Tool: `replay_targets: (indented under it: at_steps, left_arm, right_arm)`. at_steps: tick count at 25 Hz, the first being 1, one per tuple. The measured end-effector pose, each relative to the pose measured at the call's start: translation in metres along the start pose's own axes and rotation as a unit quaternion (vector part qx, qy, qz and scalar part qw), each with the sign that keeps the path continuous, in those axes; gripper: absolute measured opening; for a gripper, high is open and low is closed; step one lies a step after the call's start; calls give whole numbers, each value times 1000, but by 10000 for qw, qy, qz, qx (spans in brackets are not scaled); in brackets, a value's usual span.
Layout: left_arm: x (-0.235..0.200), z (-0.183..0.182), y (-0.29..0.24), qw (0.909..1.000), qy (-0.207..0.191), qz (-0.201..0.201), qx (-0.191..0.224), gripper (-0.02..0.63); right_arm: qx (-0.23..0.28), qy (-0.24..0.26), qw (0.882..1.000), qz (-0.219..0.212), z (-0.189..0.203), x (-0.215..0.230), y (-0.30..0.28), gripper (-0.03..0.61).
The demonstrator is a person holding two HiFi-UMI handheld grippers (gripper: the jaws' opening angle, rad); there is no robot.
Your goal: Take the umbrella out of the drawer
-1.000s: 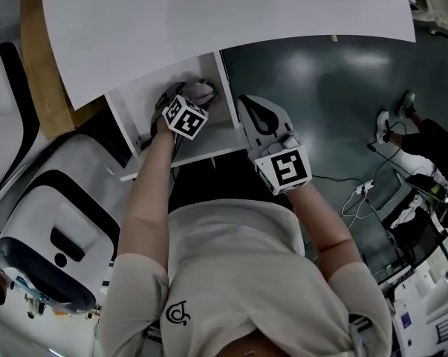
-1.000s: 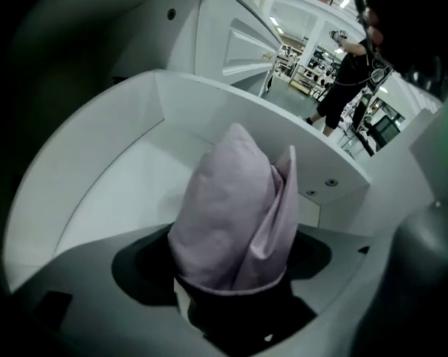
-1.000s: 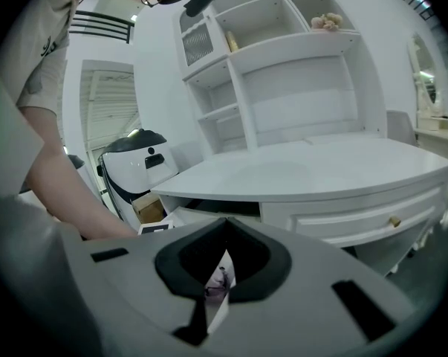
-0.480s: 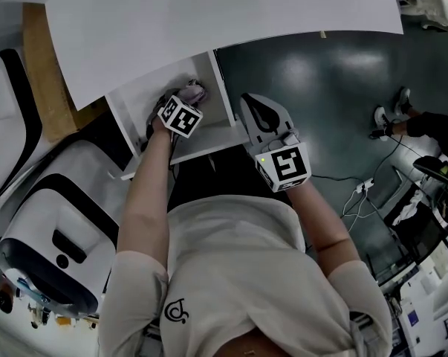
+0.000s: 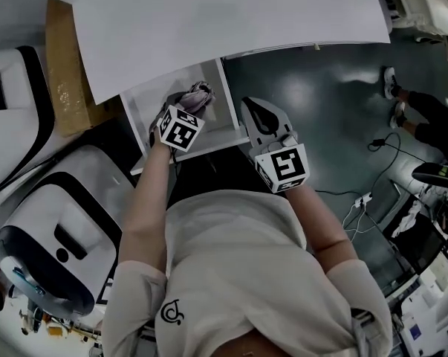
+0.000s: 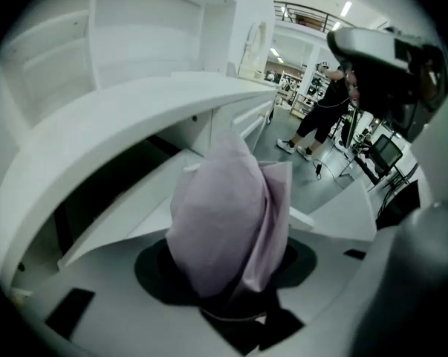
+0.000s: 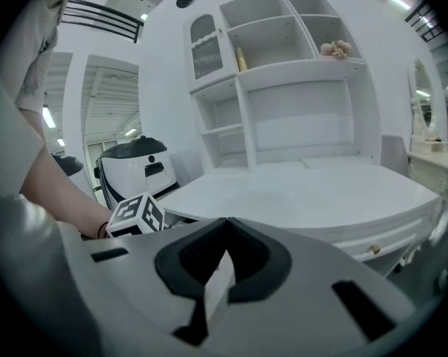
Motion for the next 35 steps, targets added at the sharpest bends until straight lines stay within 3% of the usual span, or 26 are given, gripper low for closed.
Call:
replay_targets:
  at_steps: [7, 13, 20, 26, 33, 35]
  left_arm:
    - [1, -28, 81, 9945, 70, -325, 990, 227]
    - [-2, -43, 173, 9753, 157, -714, 2082, 227]
    - [-6, -44, 281, 9376, 301, -1217, 3243, 229]
    - [-3, -26, 351, 9053, 408, -1430, 3979, 229]
    - [-16, 7, 412, 8526, 815, -1369, 4977, 229]
    - [-22, 16, 425, 8412, 922, -1384, 5144, 229]
  right_arm:
    - [324, 144, 9993, -121, -38, -26, 9, 6]
    - [724, 429, 9964, -64, -78, -41, 24, 6]
    - [1186, 652, 9905, -235, -121, -72, 47, 6]
    - [1430, 734, 9865, -322, -143, -97, 59, 6]
    - [1730, 748, 9818, -241, -171, -117, 70, 6]
    - [1789, 823, 9802, -226, -179, -123, 71, 5]
Point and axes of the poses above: the fingertips, and each gripper's own axes: y backward along the fingers, x to its right, z out of its underside, the point moved 4 cm from there along y, backward along the fingers, and after that the axes turned 10 degrees about -x, right-handed, at the moved point
